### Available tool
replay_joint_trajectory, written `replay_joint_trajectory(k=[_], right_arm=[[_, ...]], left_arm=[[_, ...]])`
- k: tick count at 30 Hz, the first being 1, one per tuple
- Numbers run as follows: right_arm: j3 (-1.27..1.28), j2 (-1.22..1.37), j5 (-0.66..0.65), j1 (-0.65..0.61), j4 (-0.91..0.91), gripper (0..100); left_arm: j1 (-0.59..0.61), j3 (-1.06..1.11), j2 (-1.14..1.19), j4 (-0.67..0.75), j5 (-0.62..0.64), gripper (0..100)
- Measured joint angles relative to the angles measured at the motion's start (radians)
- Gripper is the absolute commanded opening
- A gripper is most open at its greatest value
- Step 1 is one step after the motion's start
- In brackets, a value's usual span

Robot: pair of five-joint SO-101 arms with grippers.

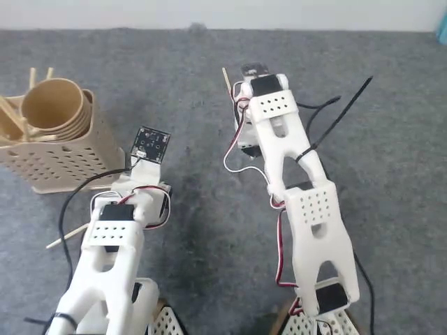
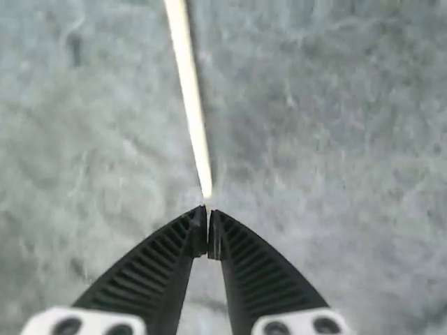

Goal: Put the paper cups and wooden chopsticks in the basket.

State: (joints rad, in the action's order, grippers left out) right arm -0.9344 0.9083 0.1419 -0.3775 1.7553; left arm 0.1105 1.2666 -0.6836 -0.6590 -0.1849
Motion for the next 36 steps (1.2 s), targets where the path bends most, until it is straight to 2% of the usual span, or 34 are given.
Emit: replay_joint_trajectory(k=[8, 11, 15, 19, 22, 24, 30, 33, 36], right_arm=[[0.350, -0.379, -0.015, 0.000, -0.005, 0.9], [0.574, -0.554, -0.015, -0.006, -0.081, 0.9], [0.997, -0.772, 0.008, -0.018, -0.353, 0.9], [1.456, -0.904, 0.064, -0.018, -0.758, 0.8], [1.677, -0.950, 0.068, -0.031, -1.028, 0.8], [1.740, -0.967, 0.068, -0.025, -1.135, 0.8], [1.757, -1.003, 0.068, -0.017, -1.155, 0.8], [1.757, -1.005, 0.068, -0.023, -1.155, 0.8], [1.757, -1.005, 0.068, -0.017, -1.155, 0.8]], left_arm=[[0.000, 0.000, 0.000, 0.000, 0.000, 12], [0.000, 0.000, 0.000, 0.000, 0.000, 12], [0.000, 0.000, 0.000, 0.000, 0.000, 12], [0.000, 0.000, 0.000, -0.015, 0.000, 12], [0.000, 0.000, 0.000, -0.018, 0.000, 12], [0.000, -0.002, 0.000, -0.034, 0.000, 12], [0.002, -0.057, 0.000, -0.170, -0.018, 12], [0.052, -0.115, 0.000, -0.276, -0.095, 12], [0.127, -0.212, 0.000, -0.423, -0.224, 12]])
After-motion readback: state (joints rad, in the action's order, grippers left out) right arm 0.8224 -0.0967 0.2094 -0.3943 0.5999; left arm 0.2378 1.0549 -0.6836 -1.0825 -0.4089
